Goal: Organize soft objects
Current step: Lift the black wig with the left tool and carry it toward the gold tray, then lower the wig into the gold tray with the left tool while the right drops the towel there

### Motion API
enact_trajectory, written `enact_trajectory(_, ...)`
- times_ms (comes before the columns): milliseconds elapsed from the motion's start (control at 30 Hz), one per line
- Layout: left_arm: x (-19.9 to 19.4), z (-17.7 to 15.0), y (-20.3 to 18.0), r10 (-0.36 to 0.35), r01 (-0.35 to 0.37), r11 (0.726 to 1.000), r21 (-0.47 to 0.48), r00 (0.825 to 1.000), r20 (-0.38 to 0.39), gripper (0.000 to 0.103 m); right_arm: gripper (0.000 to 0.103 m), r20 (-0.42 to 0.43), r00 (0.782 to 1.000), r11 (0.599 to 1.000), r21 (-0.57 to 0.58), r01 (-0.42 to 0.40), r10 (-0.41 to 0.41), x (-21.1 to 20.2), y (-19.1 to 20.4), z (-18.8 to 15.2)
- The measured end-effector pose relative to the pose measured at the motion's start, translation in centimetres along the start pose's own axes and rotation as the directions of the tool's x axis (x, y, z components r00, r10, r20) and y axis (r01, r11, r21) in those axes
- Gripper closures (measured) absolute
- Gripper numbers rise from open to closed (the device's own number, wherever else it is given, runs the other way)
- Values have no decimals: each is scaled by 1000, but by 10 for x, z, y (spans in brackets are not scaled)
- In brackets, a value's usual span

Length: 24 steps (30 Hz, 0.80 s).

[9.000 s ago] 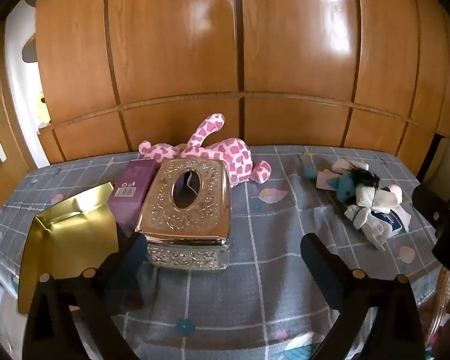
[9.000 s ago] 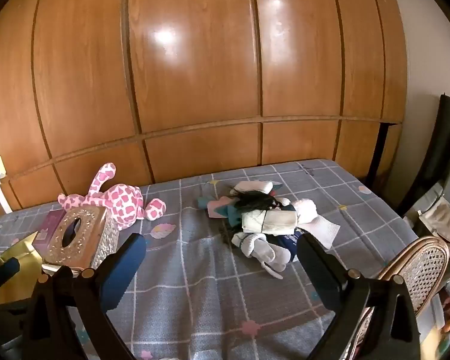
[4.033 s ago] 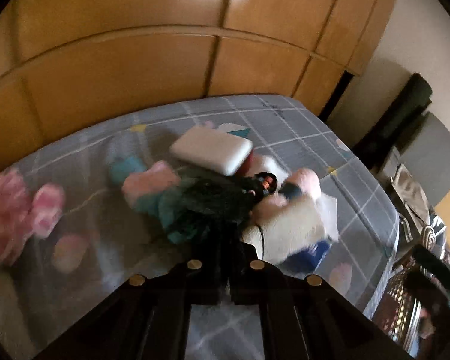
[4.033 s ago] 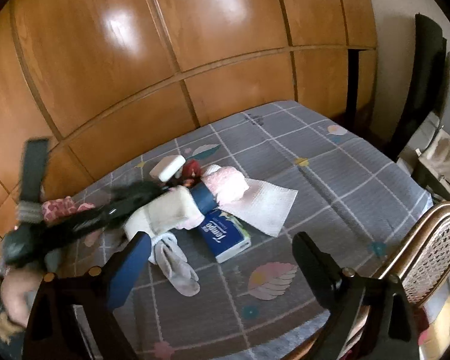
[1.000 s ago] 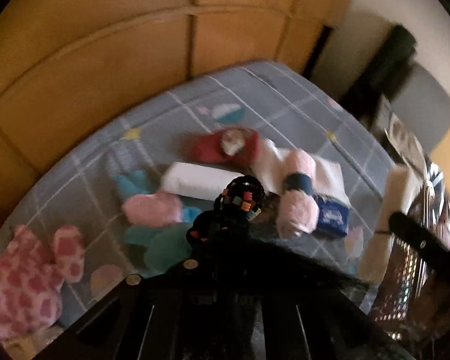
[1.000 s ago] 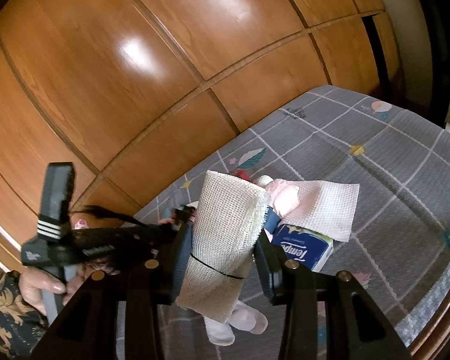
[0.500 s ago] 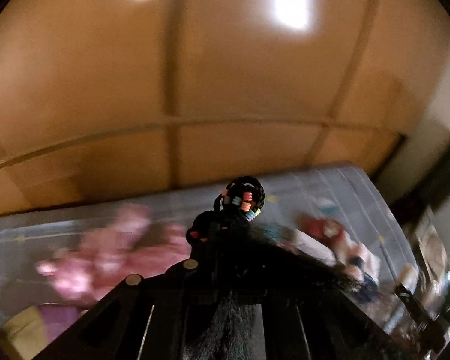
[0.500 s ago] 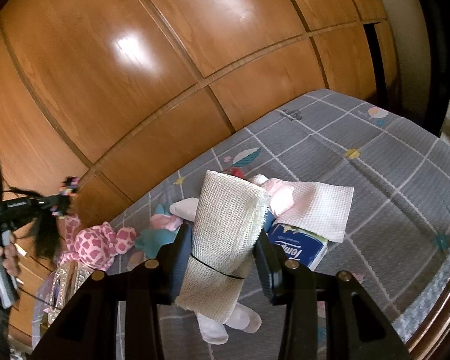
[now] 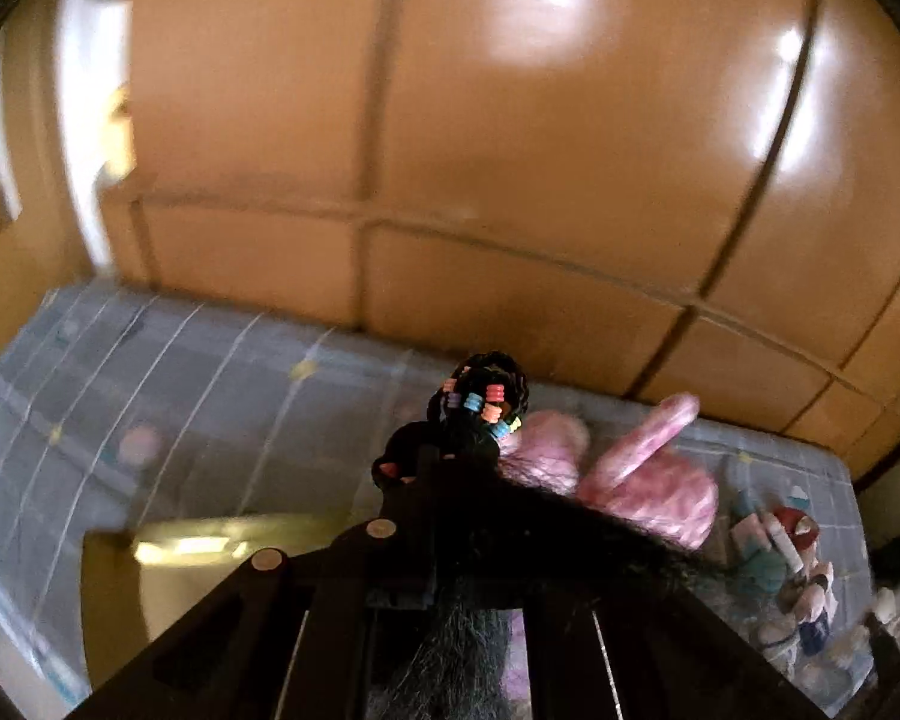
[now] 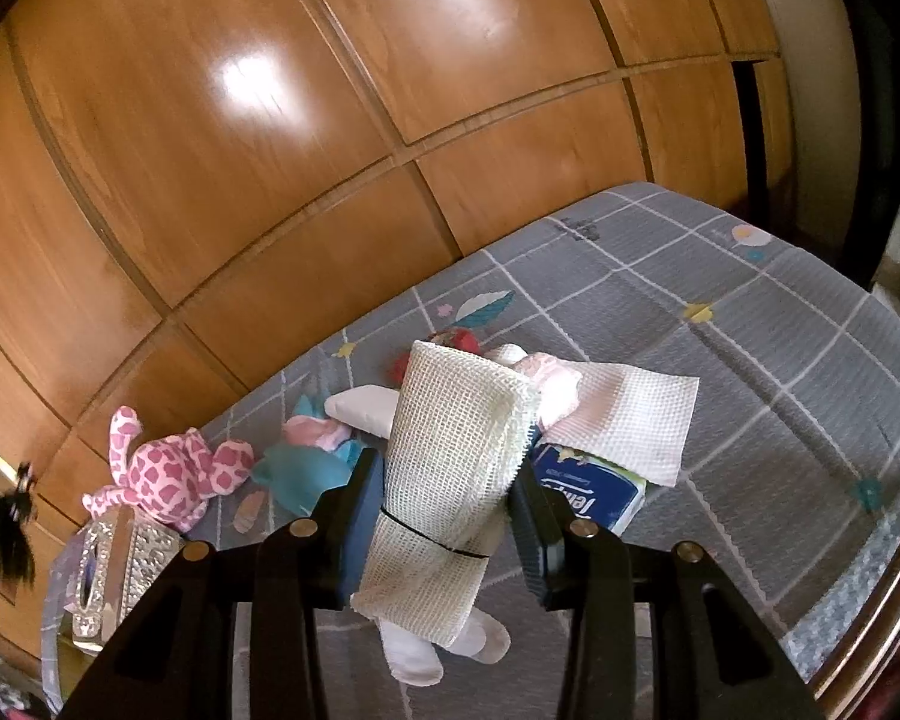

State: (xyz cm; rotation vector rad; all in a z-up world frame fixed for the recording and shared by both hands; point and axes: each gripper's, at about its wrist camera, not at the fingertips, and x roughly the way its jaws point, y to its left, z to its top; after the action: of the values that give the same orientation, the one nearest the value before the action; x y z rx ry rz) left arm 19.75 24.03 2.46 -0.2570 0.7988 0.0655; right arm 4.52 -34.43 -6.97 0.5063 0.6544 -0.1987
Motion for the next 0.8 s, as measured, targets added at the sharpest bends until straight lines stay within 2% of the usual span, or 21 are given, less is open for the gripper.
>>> enact_trajectory(67,-5,-25,35,14,-15,999,-52,1000,-12,96,62,-6,1000,1000,-10,13,-13,1,2,0)
enact_trajectory(233,-6,-90,90,61,-69,987,-142,997,-56,96,62,-26,998,996,-58,62,-63,7,9,-1)
enact_trajectory(400,16,-133,124,123,-147,970,-195,984,-130,96,63,-57,991,985,-127,115,-123,15,22,-4)
enact_trajectory(467,19,-143,136,159,-186,961,-205,977,-139,96,63,-111,989,987,-138,86,-101,21,32,-8)
enact_trajectory(567,16,-146,142,202,-221,955,-200,973,-111,93,63,-139,989,983,-179,33,-58,22,59,-16)
enact_trajectory(633,10,-146,144,205,-220,954,-203,974,-93,85,63,-168,986,978,-206,-42,7,25,88,-20)
enact_trajectory(700,-1,-146,145,218,-226,952,-207,974,-63,67,63,-201,978,963,-246,-114,64,29,122,-25)
enact_trajectory(800,-21,-147,145,230,-227,949,-218,973,-13,54,63,-249,959,931,-299,-208,135,37,173,-35)
